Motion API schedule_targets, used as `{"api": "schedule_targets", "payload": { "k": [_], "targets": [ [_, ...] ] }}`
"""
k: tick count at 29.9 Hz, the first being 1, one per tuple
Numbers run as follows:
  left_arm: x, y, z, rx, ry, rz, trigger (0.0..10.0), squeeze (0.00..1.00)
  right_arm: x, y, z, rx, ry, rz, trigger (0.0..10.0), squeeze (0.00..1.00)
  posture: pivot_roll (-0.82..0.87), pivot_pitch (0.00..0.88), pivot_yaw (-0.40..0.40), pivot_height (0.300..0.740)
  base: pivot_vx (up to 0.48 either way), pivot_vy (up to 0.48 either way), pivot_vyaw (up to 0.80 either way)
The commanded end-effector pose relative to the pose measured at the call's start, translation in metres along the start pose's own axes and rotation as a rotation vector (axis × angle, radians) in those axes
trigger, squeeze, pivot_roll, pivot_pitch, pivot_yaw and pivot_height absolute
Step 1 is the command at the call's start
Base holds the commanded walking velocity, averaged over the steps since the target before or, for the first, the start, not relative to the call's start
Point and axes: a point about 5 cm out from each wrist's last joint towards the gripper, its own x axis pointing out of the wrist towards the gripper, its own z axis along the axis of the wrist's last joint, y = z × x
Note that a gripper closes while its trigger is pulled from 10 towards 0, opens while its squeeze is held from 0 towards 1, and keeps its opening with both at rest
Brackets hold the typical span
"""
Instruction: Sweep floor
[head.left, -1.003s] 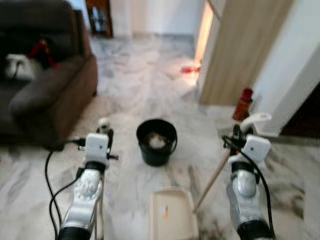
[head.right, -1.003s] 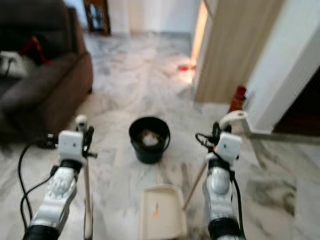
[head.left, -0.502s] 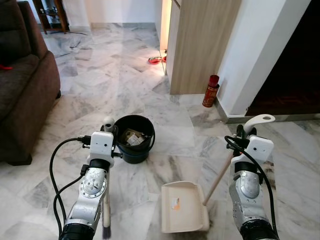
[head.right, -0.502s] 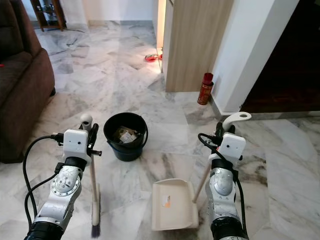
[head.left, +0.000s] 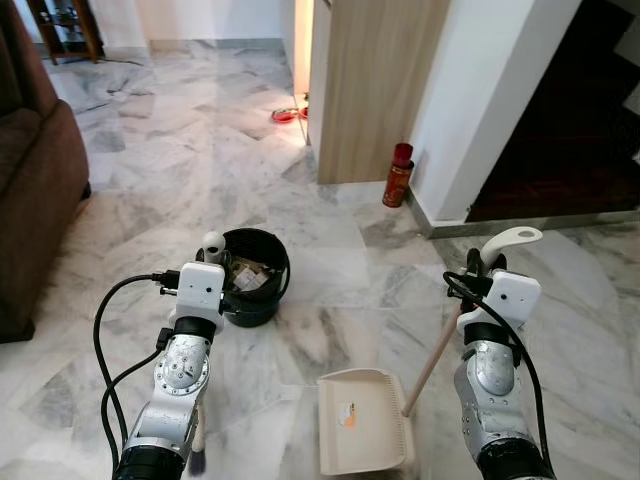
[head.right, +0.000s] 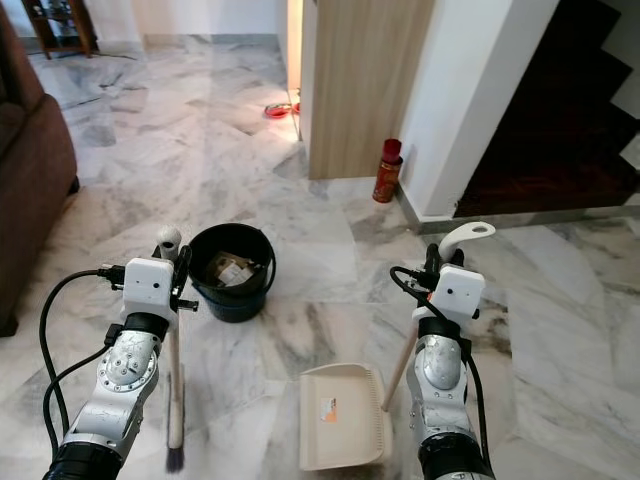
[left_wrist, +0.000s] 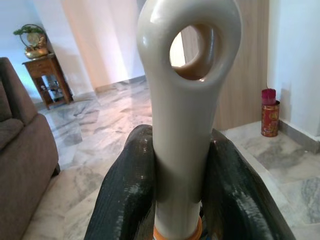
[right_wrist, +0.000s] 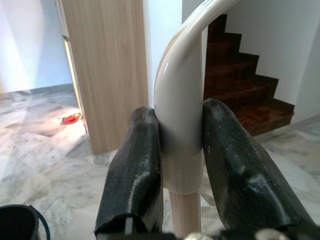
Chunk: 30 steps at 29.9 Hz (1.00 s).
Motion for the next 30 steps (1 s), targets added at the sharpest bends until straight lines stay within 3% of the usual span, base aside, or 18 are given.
{"api": "schedule_targets", "payload": {
  "k": [1,30],
  "targets": [
    [0.0039,-0.0026,0.0077,0.002,-0.040,-0.001,10.0,0.00,0.0044,-0.0041,0.0068,-0.001,-0.028,-0.010,10.0,0.00,0.16,0.000,-0.074,0.740,0.000,0.000,-0.80],
    [0.0046,-0.0003,0.0076,0.006,-0.051,0.009,10.0,0.00,0.0056,-0.0012,0.0078,-0.003,-0.028,0.012,10.0,0.00,0.15,0.000,-0.082,0.740,0.000,0.000,-0.80]
  ]
}}
